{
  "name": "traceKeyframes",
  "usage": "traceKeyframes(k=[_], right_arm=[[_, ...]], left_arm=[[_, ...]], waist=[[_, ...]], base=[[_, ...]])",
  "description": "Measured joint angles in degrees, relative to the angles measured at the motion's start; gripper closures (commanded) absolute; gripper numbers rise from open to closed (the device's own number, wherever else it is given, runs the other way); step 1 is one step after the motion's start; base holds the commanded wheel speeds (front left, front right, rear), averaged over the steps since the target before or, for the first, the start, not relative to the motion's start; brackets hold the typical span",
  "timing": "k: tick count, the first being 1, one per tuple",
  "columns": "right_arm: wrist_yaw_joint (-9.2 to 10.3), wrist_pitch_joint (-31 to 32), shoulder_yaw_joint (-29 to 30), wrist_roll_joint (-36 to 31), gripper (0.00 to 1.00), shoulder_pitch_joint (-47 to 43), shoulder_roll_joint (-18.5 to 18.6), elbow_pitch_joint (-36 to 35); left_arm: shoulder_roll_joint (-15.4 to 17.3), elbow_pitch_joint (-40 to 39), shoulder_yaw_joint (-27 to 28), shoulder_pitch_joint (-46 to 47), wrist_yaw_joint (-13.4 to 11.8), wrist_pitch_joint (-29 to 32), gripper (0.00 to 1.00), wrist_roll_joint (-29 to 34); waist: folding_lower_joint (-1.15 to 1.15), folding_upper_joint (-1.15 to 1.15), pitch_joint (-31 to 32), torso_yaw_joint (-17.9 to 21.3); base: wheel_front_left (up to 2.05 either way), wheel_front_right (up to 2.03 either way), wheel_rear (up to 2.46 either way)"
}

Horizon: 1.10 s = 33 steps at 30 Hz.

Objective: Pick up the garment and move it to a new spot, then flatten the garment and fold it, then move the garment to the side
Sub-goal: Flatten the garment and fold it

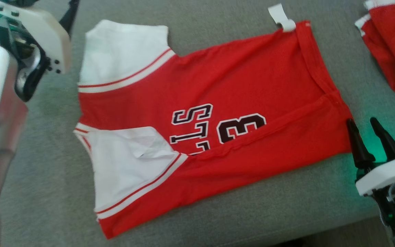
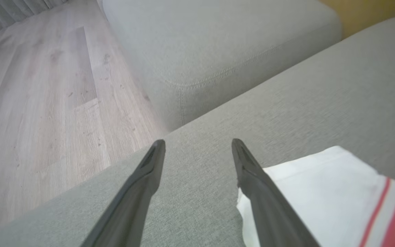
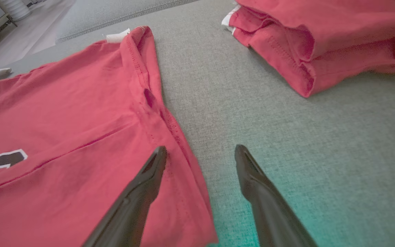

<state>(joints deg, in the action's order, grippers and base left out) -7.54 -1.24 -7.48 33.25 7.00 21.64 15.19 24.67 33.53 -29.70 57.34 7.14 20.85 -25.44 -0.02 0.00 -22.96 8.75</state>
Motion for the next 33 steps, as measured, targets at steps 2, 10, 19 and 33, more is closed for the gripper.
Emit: traceKeyframes(k=[2,10,19,33], right_arm=[[0.0,0.0,-0.2,0.0,0.0,0.8,-0.1,0.0],[0.0,-0.9,-0.2,0.0,0.0,1.3,-0.8,1.0],[0.0,-1.4,0.3,-0.1,0.0,1.3,-1.2,2.1],[0.0,-1.8,0.0,-0.3,0.0,1.9,-1.3,2.3]], left_arm=[[0.1,4.1,-0.8,1.5,0.0,0.0,0.0,0.9],[-0.6,10.8,-7.5,2.4,0.2,-1.3,0.0,-1.5],[1.7,8.7,-16.9,2.5,0.5,-2.2,0.0,-6.6],[2.5,7.5,-25.1,3.5,0.5,-5.3,0.0,-12.3]], waist=[[0.0,0.0,-1.5,1.0],[0.0,0.0,-4.5,3.1],[0.03,0.0,-3.3,1.9],[0.02,0.0,-3.0,2.0]], base=[[0.0,0.0,0.0],[0.0,0.0,0.0],[0.0,0.0,0.0],[0.0,0.0,0.0]])
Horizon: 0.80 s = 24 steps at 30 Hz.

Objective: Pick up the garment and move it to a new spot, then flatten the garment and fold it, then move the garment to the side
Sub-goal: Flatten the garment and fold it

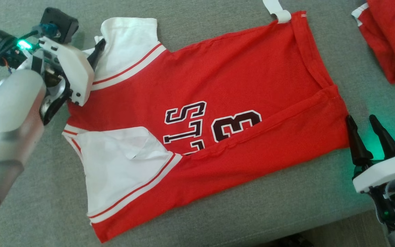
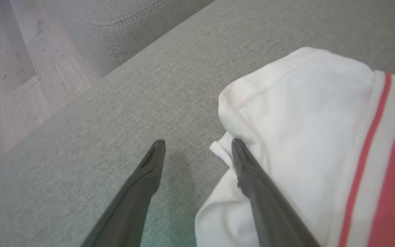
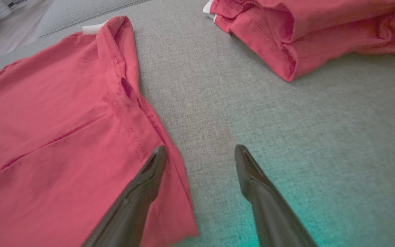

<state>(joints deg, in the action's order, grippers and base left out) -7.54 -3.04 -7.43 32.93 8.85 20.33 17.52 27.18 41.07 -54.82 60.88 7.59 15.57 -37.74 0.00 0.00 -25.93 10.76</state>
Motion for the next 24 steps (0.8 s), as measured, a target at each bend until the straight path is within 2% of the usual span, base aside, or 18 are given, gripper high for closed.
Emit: traceKeyframes(k=[2,3,4,6,7,11,13,20,24], right_arm=[[0.0,0.0,0.0,0.0,0.0,0.0,0.0,0.0],[0.0,0.0,0.0,0.0,0.0,0.0,0.0,0.0],[0.0,0.0,0.0,0.0,0.0,0.0,0.0,0.0],[0.0,0.0,0.0,0.0,0.0,0.0,0.0,0.0],[0.0,0.0,0.0,0.0,0.0,0.0,0.0,-0.1],[0.0,0.0,0.1,0.0,0.0,0.0,0.0,-0.1],[0.0,0.0,0.3,0.0,0.0,0.0,0.0,-0.1],[0.0,-0.2,0.7,0.0,0.0,0.0,0.1,-0.5],[0.0,-0.2,0.8,0.0,0.0,0.0,0.1,-0.7]], left_arm=[[0.2,0.2,-1.3,0.2,0.0,0.0,0.0,-0.9],[0.3,0.2,-2.0,0.4,0.0,0.0,0.24,-1.5],[0.4,0.1,-2.9,0.6,0.0,0.4,0.52,-2.2],[0.4,0.1,-3.6,0.8,0.0,0.9,0.92,-2.9],[0.5,-0.2,-4.5,1.0,0.0,1.4,1.0,-3.6],[1.2,-0.9,-6.4,1.6,0.0,2.5,1.0,-6.6],[1.8,-0.9,-7.2,2.3,0.0,1.2,1.0,-6.5],[2.7,1.7,-8.1,6.5,-0.6,-11.2,1.0,-0.6],[2.5,3.8,-8.0,8.5,-1.1,-15.5,1.0,0.2]], waist=[[0.0,0.0,0.1,0.4],[0.0,0.0,0.1,0.6],[0.0,0.0,0.2,0.7],[0.0,0.0,0.2,0.9],[0.0,0.0,0.3,1.0],[0.0,0.0,0.3,1.4],[0.0,0.0,0.3,1.4],[-0.01,0.0,1.3,0.6],[0.0,0.0,1.9,0.0]], base=[[0.0,0.0,0.0],[0.0,0.0,0.0],[0.0,0.0,0.0],[0.0,0.0,0.0],[0.0,0.0,0.0],[0.0,0.0,0.0],[0.0,0.0,0.0],[0.0,0.0,0.0],[0.0,0.0,0.0]])
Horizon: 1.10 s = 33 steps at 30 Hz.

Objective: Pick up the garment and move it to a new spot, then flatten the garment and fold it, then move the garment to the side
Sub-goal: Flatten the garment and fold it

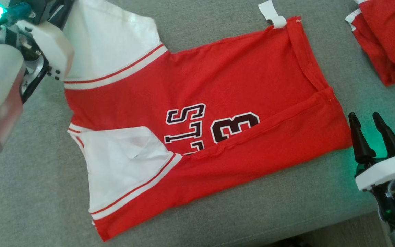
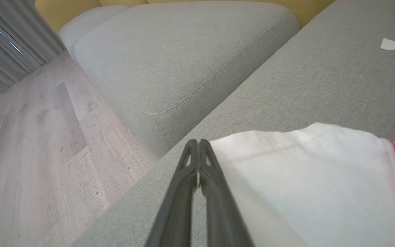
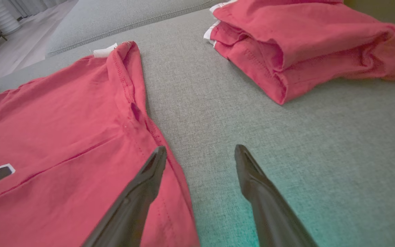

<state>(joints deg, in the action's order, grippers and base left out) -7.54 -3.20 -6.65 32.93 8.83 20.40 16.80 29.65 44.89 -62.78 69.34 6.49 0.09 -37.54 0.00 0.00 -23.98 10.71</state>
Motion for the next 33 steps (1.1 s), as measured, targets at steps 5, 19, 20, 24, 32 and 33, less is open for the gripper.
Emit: traceKeyframes(k=[5,19,20,24,32,33], right_arm=[[0.0,0.2,-0.3,0.0,0.0,0.0,0.1,-0.9],[0.0,17.2,-10.8,-1.2,0.0,24.2,1.6,3.3],[0.0,18.0,-11.5,-2.0,0.0,26.0,1.4,5.0],[0.0,19.2,-14.7,-8.3,0.0,32.0,0.2,12.3],[0.0,18.2,-16.3,-22.2,0.0,41.6,-2.0,28.1],[0.0,18.0,-16.3,-23.2,0.0,42.2,-2.4,29.6]], left_arm=[[-1.5,1.9,0.0,-0.4,0.1,-1.2,1.0,-1.0],[-3.4,1.8,-2.0,-0.4,0.7,-2.4,1.0,-2.8],[-3.5,1.5,-2.1,-0.4,0.7,-2.5,1.0,-2.8],[-4.1,0.8,-2.4,-0.1,0.7,-2.7,1.0,-2.8],[-4.8,-0.6,-3.8,1.1,1.1,-3.3,1.0,-2.8],[-4.9,-0.6,-3.9,1.2,1.1,-3.3,1.0,-2.8]], waist=[[0.0,0.0,0.7,-0.7],[0.0,0.0,1.3,-3.1],[0.0,0.0,1.3,-3.4],[0.0,0.0,0.9,-4.6],[0.0,0.0,-0.3,-6.2],[-0.01,0.0,-0.4,-6.3]], base=[[0.0,0.0,0.0],[0.0,0.0,0.0],[0.0,0.0,0.0],[0.0,0.0,0.0],[0.0,0.0,0.0],[0.0,0.0,0.0]])
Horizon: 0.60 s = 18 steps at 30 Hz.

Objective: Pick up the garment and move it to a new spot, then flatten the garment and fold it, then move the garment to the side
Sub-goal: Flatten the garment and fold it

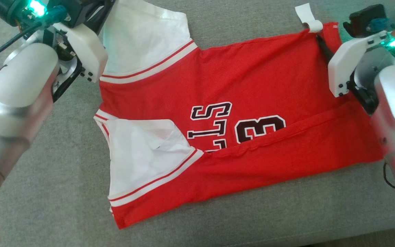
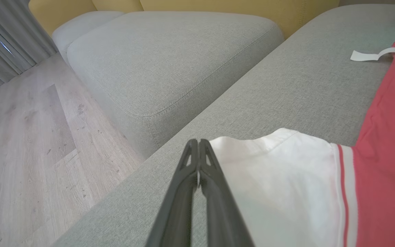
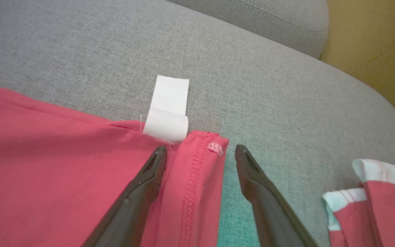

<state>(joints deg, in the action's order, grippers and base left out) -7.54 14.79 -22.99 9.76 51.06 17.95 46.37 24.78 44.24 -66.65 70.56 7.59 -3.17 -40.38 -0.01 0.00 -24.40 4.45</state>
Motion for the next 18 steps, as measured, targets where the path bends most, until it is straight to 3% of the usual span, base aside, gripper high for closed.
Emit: traceKeyframes(k=[14,18], right_arm=[[0.0,-6.9,4.4,-14.3,0.0,5.3,-2.4,10.5],[0.0,-7.8,6.4,-16.3,0.22,5.6,-2.8,11.7]], left_arm=[[-0.3,0.1,-1.3,0.2,0.0,-1.0,1.0,-1.2],[-0.4,0.2,-1.8,0.2,0.0,-1.2,1.0,-1.2]], waist=[[0.01,0.0,0.0,-0.8],[0.0,0.0,0.1,-1.1]], base=[[0.0,0.0,0.0],[0.0,0.0,0.0]])
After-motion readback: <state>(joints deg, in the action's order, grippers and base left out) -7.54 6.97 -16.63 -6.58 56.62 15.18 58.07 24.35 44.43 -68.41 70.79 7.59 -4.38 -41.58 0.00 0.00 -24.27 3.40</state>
